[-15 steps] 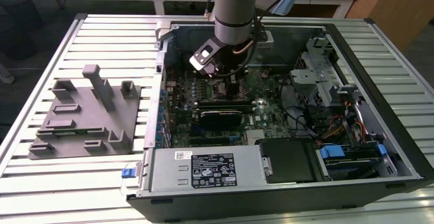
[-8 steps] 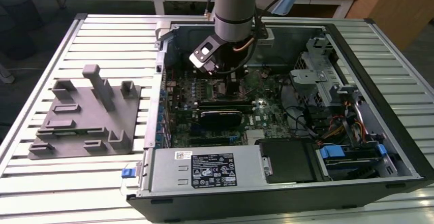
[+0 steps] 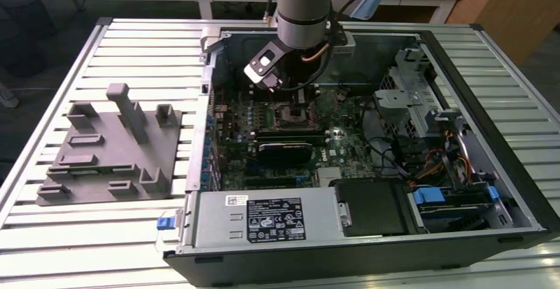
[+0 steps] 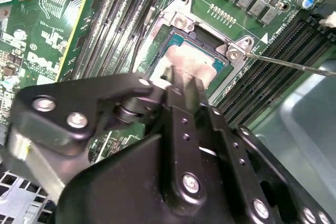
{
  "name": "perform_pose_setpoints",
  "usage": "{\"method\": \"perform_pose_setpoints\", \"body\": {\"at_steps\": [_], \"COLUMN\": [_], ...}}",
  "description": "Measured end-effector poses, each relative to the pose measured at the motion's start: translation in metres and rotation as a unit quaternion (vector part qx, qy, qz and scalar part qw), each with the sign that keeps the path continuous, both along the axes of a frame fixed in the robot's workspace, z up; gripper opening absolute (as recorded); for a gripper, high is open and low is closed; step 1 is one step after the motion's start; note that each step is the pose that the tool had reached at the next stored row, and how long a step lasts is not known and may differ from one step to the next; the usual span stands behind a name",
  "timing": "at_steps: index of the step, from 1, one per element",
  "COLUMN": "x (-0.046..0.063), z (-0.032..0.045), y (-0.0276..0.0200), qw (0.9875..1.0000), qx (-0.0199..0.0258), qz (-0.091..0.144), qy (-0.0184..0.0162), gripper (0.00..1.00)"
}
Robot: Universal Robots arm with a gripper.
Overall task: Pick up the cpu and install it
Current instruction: 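Place the cpu into insertion slot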
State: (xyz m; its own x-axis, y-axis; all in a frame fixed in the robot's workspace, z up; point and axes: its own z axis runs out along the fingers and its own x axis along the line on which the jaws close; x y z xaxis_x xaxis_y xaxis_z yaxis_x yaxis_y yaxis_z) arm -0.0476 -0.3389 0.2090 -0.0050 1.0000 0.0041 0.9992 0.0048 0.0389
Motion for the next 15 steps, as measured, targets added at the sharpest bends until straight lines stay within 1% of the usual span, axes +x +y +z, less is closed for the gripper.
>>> {"method": "perform_pose_setpoints", "body": {"at_steps": [1, 2, 3, 4, 5, 15], "x": [0.0, 0.0, 0.0, 0.0, 0.0, 0.0], "z": [0.0006, 0.0011, 0.0017, 0.0023, 0.003, 0.0071], "y": [0.0, 0.0, 0.0, 0.0, 0.0, 0.0], "qw": [1.0, 1.0, 1.0, 1.0, 1.0, 1.0], "qx": [0.0, 0.0, 0.0, 0.0, 0.0, 0.0], "qz": [0.0, 0.0, 0.0, 0.0, 0.0, 0.0], "qy": [0.0, 0.0, 0.0, 0.0, 0.0, 0.0], "gripper": [0.19, 0.19, 0.13, 0.13, 0.11, 0.11]}}
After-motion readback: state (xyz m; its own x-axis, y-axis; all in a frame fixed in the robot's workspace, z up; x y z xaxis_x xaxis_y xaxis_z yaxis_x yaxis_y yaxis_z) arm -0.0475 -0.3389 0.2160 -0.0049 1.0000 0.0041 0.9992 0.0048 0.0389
